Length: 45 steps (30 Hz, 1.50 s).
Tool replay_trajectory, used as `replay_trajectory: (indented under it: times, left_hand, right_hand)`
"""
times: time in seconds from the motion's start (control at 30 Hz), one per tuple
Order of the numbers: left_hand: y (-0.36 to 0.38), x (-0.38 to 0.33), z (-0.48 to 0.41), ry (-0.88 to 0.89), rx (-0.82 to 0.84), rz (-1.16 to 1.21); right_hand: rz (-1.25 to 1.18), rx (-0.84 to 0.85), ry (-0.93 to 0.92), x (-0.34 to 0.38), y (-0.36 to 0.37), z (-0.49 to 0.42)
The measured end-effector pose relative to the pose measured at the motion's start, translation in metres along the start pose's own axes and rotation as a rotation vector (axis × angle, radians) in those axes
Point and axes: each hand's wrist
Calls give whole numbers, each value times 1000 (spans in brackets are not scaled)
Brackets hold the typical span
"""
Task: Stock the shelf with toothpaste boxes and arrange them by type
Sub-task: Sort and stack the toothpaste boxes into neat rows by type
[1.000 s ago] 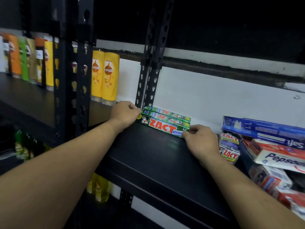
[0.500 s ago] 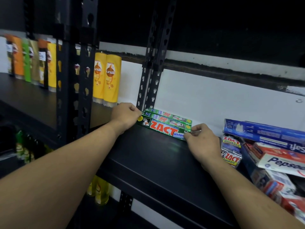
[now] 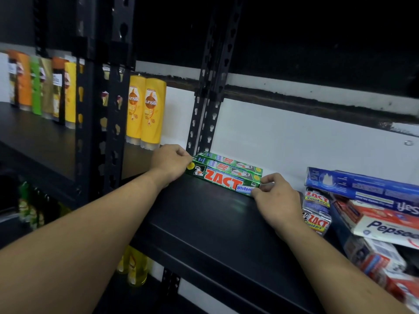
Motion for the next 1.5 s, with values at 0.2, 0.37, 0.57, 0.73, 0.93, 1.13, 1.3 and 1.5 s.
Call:
replay_trajectory:
  times: [0.2, 0.37, 0.57, 0.73, 0.93, 1.13, 1.3, 1.5]
  left_hand:
    - [0, 0, -1, 14, 0, 0]
    - [0, 2, -2, 20, 4, 17]
    - [2, 4, -5, 14, 27, 57]
    - [3, 5, -6, 2, 25, 55]
    - [3, 5, -7, -13, 28, 93]
    - [2, 4, -8, -33, 6, 96]
    - [3, 3, -6, -21, -9, 63]
    - [-6, -9, 15, 108, -80, -110]
  right_hand:
    - [3, 5, 9, 0, 0, -1]
    - [10, -2, 14, 0, 1, -2]
    - [13, -3, 29, 1, 1, -2]
    - [33, -10, 25, 2, -1, 0]
    - [43, -33, 31, 3, -2, 1]
    - [50, -8, 28, 5, -3, 2]
    - [103, 26, 15, 5, 1, 2]
    - [219, 36, -114, 19, -9, 24]
Point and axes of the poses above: each hand's wrist, its own z-axis away from the middle knuckle, its own y-axis out of the palm, x = y × z, and after that the axes turned 7 degrees about -z, right-handed
